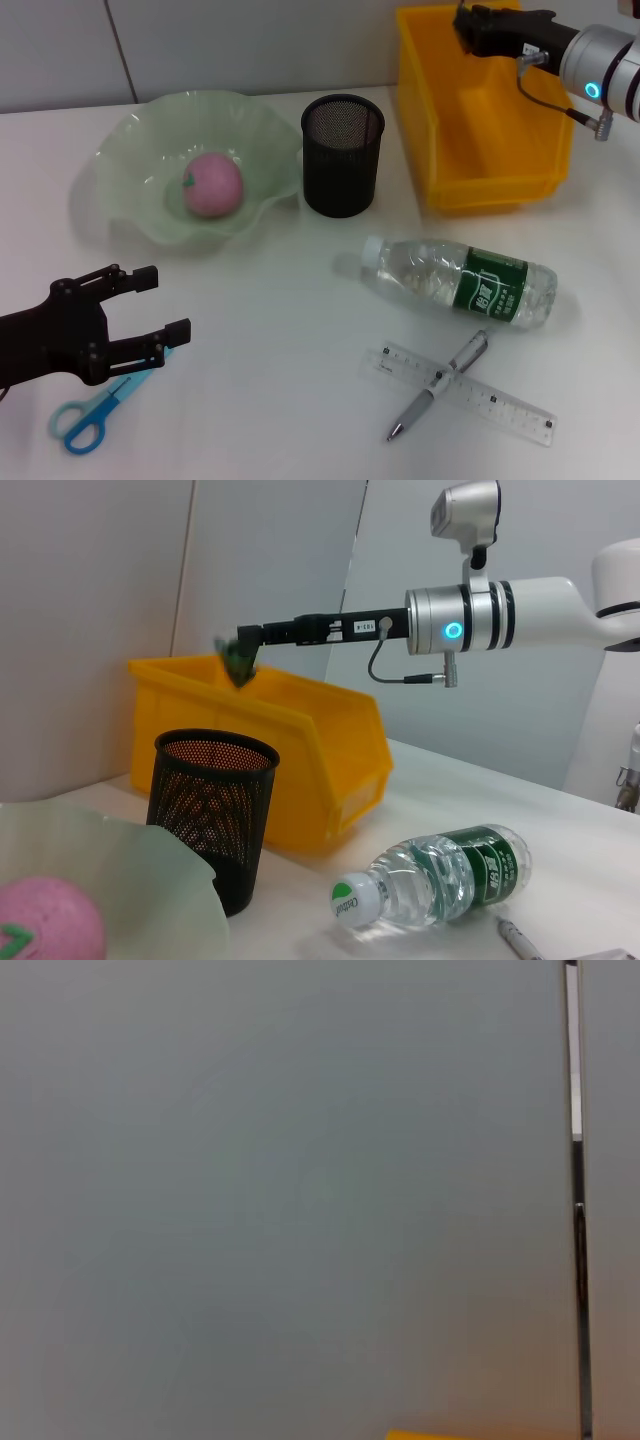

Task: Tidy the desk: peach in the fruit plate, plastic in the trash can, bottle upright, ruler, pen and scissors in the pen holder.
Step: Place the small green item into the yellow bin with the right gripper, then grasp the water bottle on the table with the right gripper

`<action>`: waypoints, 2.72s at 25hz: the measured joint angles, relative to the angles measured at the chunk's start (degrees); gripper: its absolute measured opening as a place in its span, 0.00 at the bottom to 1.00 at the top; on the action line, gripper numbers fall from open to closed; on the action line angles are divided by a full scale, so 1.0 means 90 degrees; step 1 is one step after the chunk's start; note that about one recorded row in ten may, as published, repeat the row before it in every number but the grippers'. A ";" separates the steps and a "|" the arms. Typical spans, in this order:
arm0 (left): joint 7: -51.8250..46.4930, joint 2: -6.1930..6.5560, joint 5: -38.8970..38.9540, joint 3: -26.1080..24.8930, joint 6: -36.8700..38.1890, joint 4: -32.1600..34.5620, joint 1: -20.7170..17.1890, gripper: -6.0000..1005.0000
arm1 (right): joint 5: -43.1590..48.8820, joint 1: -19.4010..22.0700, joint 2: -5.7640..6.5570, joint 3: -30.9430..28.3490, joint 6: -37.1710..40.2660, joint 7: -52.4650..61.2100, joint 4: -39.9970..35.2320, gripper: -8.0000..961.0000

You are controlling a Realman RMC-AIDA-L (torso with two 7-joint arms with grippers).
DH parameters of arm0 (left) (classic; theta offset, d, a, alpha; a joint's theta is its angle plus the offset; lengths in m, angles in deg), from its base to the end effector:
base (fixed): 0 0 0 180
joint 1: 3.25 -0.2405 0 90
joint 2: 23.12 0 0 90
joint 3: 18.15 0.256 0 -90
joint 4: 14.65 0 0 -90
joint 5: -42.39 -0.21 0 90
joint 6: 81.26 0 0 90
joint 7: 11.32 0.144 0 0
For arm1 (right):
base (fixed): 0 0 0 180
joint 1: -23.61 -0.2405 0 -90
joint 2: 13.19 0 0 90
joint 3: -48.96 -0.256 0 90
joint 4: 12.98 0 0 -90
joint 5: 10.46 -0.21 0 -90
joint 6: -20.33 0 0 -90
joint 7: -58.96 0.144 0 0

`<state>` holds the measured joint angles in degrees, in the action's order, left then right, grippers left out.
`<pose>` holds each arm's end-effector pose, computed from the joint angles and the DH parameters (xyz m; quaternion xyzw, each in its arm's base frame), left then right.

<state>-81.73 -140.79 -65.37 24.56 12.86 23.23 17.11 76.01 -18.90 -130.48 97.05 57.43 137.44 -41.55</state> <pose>-0.2978 0.2814 0.0111 -0.9329 -0.1941 -0.2658 0.1461 0.2476 0.4671 0.0312 -0.7926 0.3233 0.2433 0.4562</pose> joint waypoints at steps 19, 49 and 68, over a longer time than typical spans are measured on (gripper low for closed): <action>0.0000 -0.0003 0.0010 0.0000 0.0010 0.0000 -0.0047 0.84 | -0.0036 -0.0021 -0.0007 -0.0028 0.0018 0.0103 -0.0016 0.60; -0.0003 0.0027 0.0020 0.0000 -0.0009 0.0000 -0.0047 0.84 | -0.0717 0.0826 0.0412 -0.0100 0.3809 0.2277 -0.2143 0.78; -0.0009 0.0044 0.0021 -0.0162 -0.0020 0.0026 -0.0076 0.84 | 0.3929 -0.0693 0.1010 0.0056 0.6773 0.5247 -0.3982 0.81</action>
<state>-81.81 -140.39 -65.18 23.11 12.69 23.46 16.43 111.37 -25.14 -121.39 97.56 118.39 184.66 -77.39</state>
